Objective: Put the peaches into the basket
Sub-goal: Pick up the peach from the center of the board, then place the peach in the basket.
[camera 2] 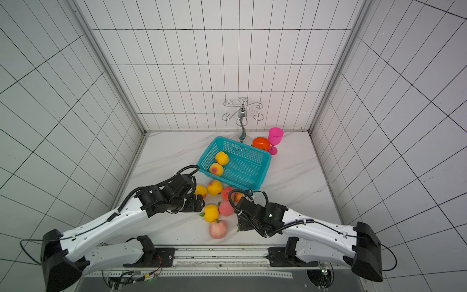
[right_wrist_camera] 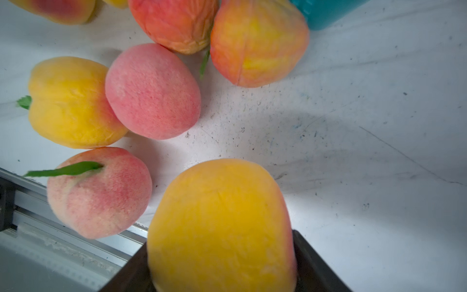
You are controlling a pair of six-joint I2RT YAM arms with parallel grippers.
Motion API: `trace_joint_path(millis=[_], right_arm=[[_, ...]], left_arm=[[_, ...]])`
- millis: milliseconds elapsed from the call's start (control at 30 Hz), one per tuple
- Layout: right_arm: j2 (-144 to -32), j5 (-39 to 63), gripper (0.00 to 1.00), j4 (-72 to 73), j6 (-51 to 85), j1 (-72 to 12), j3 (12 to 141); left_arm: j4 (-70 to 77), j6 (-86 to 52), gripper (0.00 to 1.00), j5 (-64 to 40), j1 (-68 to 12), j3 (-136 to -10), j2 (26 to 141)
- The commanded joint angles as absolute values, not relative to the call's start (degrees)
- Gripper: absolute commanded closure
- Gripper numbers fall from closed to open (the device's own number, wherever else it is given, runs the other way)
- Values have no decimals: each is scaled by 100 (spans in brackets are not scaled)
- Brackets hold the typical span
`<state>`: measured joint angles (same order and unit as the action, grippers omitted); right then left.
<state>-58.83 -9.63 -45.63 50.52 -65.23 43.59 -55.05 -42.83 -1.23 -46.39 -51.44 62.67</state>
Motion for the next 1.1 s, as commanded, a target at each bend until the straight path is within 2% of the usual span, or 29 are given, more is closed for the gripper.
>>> trace_joint_path(millis=[0,200,333,667,1067], right_arm=[[-5731,-1369,30,-5192,5025,-6486,4930],[-5787,-1731,30,-5685,4750,-6415,5747],[-5867,-1616,30,-5755,4427,-6038,6242],[-6836,-731,30,-5566,2985,-4585,7522],[-8515,613,30,-4674,2124,-3369,8146]], left_arm=[[-5422,-4258,9,-92,-4613,-5308,6140],[-5424,-4256,8,-137,-4614,-5317,5941],[-5435,-4228,8,-97,-4613,-5407,5808],[-5336,-3900,8,-59,-4269,-5612,5865],[-5340,-3326,8,-269,-3401,-6136,6680]])
